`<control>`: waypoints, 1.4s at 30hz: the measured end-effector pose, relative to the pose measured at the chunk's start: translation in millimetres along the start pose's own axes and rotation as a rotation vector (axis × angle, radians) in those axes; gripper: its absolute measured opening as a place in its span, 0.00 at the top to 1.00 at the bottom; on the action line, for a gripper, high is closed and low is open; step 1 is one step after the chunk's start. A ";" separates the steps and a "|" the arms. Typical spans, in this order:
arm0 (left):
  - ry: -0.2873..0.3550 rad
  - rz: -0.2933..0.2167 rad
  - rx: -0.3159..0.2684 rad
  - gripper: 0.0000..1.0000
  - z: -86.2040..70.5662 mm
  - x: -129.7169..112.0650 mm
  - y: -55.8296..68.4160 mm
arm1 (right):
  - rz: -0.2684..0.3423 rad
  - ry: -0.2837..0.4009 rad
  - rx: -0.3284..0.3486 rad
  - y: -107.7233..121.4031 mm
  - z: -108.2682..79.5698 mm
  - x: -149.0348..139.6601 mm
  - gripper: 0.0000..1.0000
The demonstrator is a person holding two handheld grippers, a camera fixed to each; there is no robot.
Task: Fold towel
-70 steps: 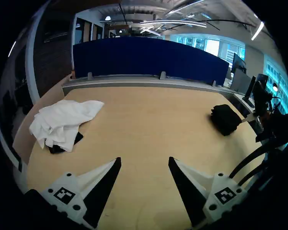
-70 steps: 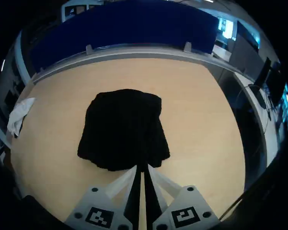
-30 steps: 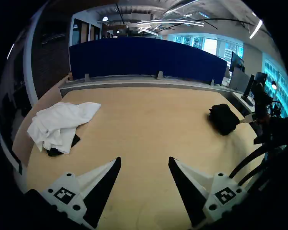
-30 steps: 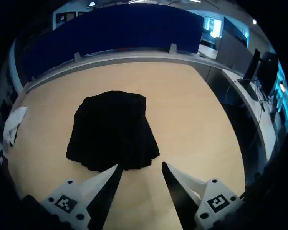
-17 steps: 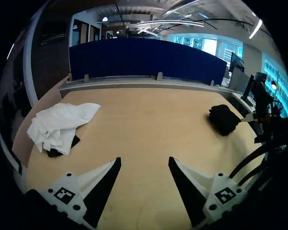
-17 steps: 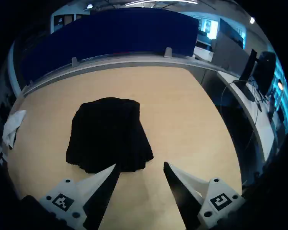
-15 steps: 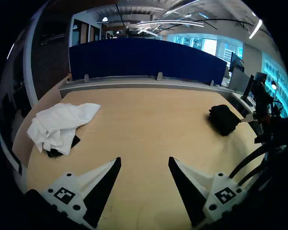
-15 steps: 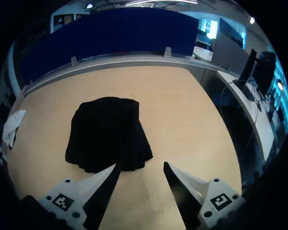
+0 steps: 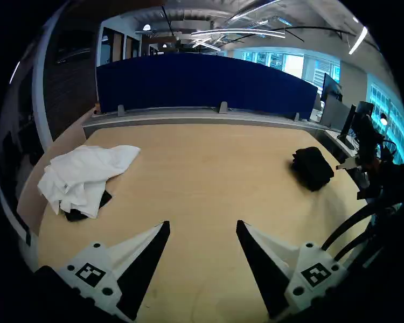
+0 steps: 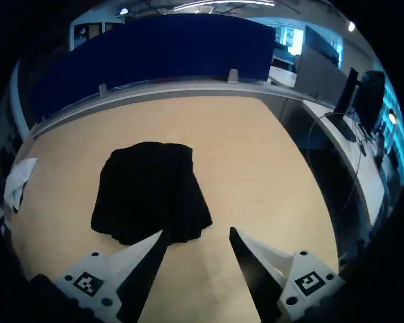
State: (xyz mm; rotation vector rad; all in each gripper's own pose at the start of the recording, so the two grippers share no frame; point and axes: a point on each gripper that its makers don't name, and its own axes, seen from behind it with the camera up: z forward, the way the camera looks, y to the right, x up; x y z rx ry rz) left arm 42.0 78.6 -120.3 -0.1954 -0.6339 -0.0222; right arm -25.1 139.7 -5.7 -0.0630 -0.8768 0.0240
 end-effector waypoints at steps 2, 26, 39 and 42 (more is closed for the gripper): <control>0.000 -0.001 0.001 0.09 -0.7 0.1 0.3 | -0.012 0.009 0.016 -7.9 2.8 7.1 0.14; -0.002 -0.020 0.051 0.09 -5.2 -1.4 -13.9 | -0.119 0.091 0.162 -88.7 48.7 83.9 0.00; -0.018 -0.015 0.054 0.09 0.2 -5.9 -12.5 | -0.155 0.040 0.158 -83.8 79.9 68.9 0.00; -0.026 -0.015 0.054 0.09 0.9 -9.6 -11.7 | -0.164 0.031 0.163 -83.1 86.8 66.1 0.00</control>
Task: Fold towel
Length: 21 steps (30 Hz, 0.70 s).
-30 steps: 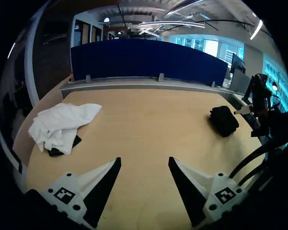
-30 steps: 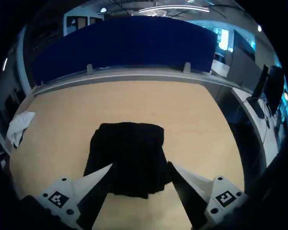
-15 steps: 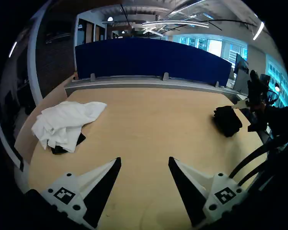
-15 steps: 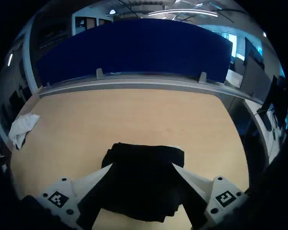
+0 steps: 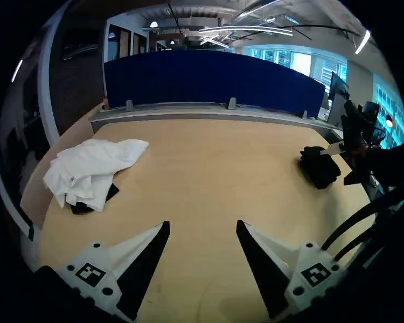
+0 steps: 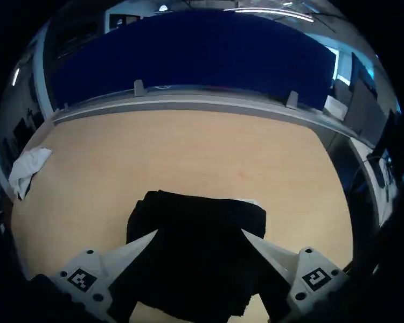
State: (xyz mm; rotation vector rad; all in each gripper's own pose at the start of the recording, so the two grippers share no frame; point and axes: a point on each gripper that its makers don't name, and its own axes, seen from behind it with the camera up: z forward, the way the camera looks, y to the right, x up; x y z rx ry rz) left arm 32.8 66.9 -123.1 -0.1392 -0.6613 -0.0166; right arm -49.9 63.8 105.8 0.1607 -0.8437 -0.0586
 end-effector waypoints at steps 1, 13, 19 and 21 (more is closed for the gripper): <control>-0.003 0.001 0.001 0.09 0.0 -1.2 0.1 | -0.001 -0.003 0.000 0.9 2.0 -1.3 0.00; -0.015 0.007 0.004 0.09 -3.2 -9.0 -2.0 | 0.015 -0.014 0.010 13.6 20.8 -6.2 0.00; -0.015 0.009 -0.002 0.09 -3.0 -8.3 0.7 | 0.023 0.004 0.012 11.3 14.4 -1.3 0.00; -0.013 0.010 -0.005 0.09 -2.4 -7.2 1.8 | 0.020 0.021 0.013 7.7 8.1 2.9 0.00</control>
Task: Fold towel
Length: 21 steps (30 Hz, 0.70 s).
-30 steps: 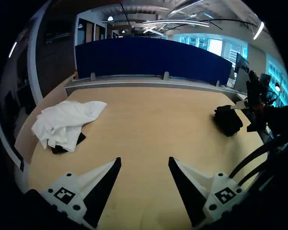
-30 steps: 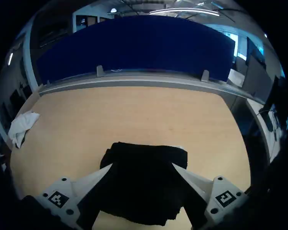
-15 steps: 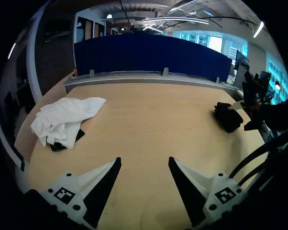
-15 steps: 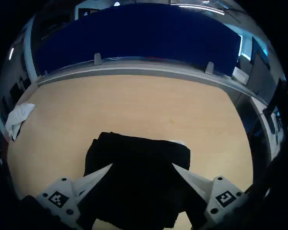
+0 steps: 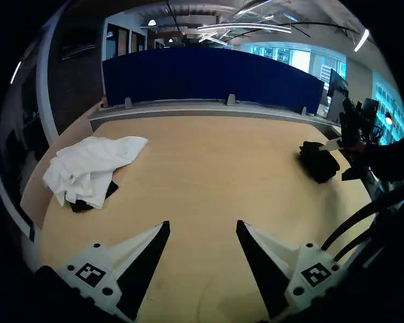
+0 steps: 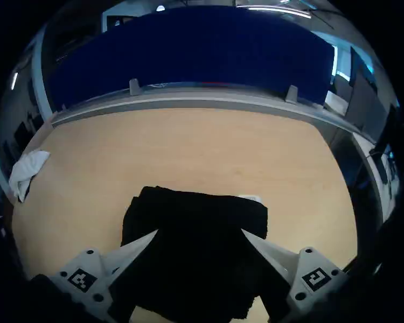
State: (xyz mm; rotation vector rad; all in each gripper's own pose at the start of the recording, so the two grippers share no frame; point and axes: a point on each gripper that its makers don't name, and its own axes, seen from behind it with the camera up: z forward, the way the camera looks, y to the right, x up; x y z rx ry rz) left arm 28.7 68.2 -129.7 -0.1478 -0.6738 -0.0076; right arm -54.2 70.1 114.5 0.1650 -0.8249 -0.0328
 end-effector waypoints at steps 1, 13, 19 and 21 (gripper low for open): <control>0.003 0.001 -0.001 0.09 0.5 1.0 0.4 | -0.004 0.013 0.000 -2.1 -4.1 2.6 0.00; 0.022 0.007 -0.010 0.09 -2.7 8.3 2.1 | 0.024 0.114 -0.022 -21.6 -47.1 -9.8 0.00; 0.025 0.007 -0.011 0.09 -5.7 8.2 2.3 | 0.028 0.112 -0.034 -26.8 -57.5 -37.7 0.00; 0.025 0.009 -0.013 0.09 -6.2 7.8 2.8 | 0.029 0.102 -0.038 -26.5 -57.3 -47.0 0.00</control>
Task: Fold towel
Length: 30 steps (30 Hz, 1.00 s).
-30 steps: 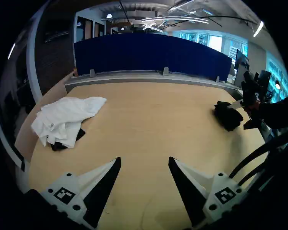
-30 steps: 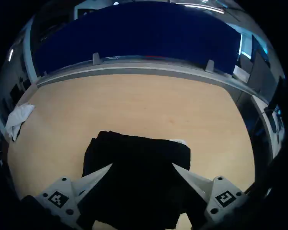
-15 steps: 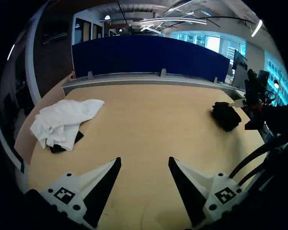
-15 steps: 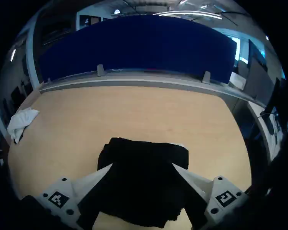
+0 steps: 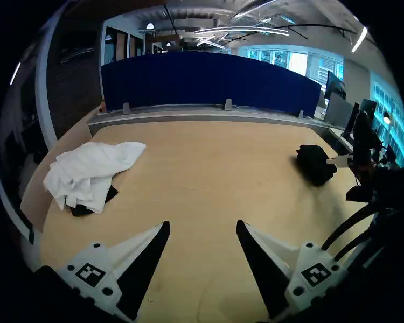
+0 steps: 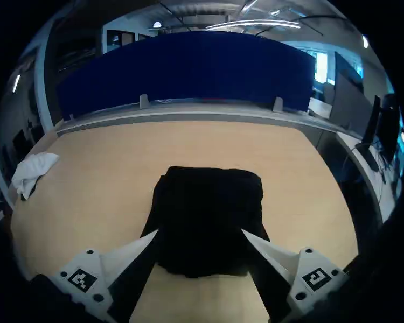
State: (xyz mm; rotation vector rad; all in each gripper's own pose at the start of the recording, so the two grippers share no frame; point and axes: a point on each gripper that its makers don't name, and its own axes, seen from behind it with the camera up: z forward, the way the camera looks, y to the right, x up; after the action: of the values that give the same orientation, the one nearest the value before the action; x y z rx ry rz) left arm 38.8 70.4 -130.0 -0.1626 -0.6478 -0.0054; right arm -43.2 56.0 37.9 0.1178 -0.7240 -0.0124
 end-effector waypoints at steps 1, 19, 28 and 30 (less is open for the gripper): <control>0.000 0.001 -0.001 0.09 -0.2 -0.1 0.5 | 0.003 -0.009 -0.002 1.3 1.2 -4.3 0.00; 0.016 -0.011 0.009 0.09 -9.8 1.4 -6.2 | 0.035 -0.032 -0.006 2.7 0.9 -14.6 0.00; 0.042 -0.020 0.005 0.09 -12.8 6.9 -12.8 | 0.019 0.031 0.004 -18.3 -42.0 5.3 0.00; 0.049 -0.023 0.003 0.09 -13.5 7.9 -14.8 | 0.016 0.035 0.008 -24.3 -50.0 7.4 0.00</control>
State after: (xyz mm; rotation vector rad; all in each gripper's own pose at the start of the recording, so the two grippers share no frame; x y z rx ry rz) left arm 52.3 54.1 -133.6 -0.1514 -0.6012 -0.0302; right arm -3.8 36.6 2.9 0.1196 -0.6896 0.0080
